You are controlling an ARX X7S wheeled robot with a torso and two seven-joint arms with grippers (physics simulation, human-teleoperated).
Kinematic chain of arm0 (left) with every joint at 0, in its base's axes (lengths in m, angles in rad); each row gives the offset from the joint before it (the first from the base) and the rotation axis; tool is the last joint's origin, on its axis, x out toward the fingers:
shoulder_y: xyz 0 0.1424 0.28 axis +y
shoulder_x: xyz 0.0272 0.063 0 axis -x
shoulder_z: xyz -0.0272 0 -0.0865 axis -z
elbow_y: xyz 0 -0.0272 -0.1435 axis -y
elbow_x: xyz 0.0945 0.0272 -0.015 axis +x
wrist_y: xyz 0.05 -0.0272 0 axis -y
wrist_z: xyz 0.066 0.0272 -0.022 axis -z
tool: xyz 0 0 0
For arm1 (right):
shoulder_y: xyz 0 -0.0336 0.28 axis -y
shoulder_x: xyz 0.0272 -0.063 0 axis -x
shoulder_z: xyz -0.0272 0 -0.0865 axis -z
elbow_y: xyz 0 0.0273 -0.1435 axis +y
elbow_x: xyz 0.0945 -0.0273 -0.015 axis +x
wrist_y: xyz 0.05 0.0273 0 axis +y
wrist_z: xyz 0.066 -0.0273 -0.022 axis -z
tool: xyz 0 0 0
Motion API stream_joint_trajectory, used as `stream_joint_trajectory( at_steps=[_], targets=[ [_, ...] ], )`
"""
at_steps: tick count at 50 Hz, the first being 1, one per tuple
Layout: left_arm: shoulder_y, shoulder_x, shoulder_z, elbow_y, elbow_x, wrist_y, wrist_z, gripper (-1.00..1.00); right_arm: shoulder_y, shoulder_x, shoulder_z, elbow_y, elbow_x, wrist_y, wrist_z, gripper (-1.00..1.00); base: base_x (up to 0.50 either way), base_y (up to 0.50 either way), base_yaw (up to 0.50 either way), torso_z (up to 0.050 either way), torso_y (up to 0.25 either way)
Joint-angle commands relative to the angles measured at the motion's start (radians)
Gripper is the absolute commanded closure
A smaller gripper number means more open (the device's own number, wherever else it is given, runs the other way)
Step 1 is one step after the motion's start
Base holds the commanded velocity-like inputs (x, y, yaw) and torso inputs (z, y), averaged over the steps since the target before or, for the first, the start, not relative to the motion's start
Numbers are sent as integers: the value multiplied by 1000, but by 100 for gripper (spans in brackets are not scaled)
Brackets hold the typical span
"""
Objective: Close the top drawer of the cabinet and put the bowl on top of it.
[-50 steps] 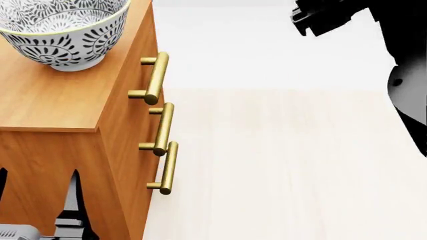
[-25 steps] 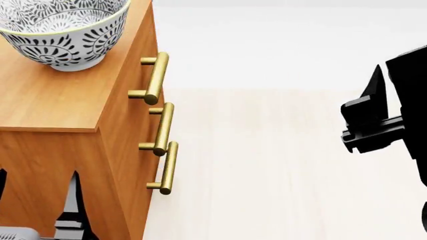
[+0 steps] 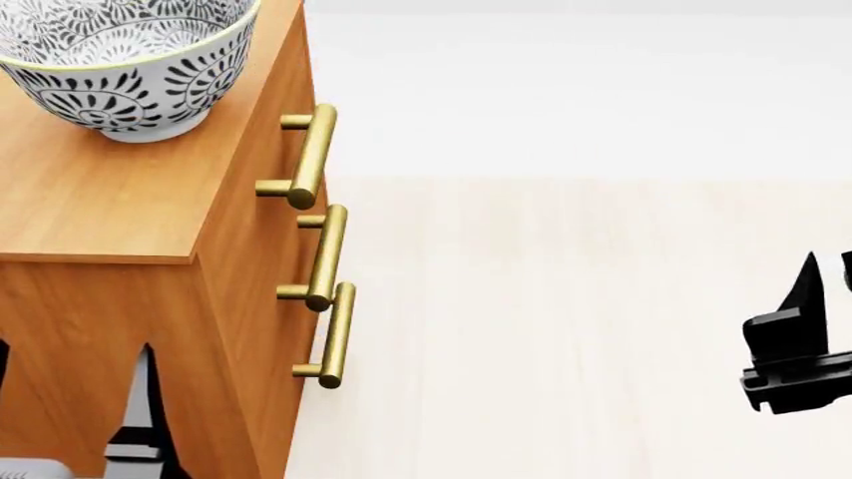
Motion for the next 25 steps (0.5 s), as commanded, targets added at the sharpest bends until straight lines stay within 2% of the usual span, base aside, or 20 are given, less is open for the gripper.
stream_joint_trajectory(
  at_steps=[1, 13, 25],
  targets=[
    [5, -5, -5, 1, -5, 5, -2, -100, -107, 70, -18, 18, 15, -123, 16, -100, 0, 0, 0, 0, 0],
    [4, -4, -3, -7, -3, 6, -5, -100, -217, 102, -62, 107, 22, -248, 18, -100, 0, 0, 0, 0, 0],
    [-4, 0, 10, -17, 7, 1, -6, -100, -299, 71, -106, 195, 2, -330, 13, -100, 0, 0, 0, 0, 0]
  ],
)
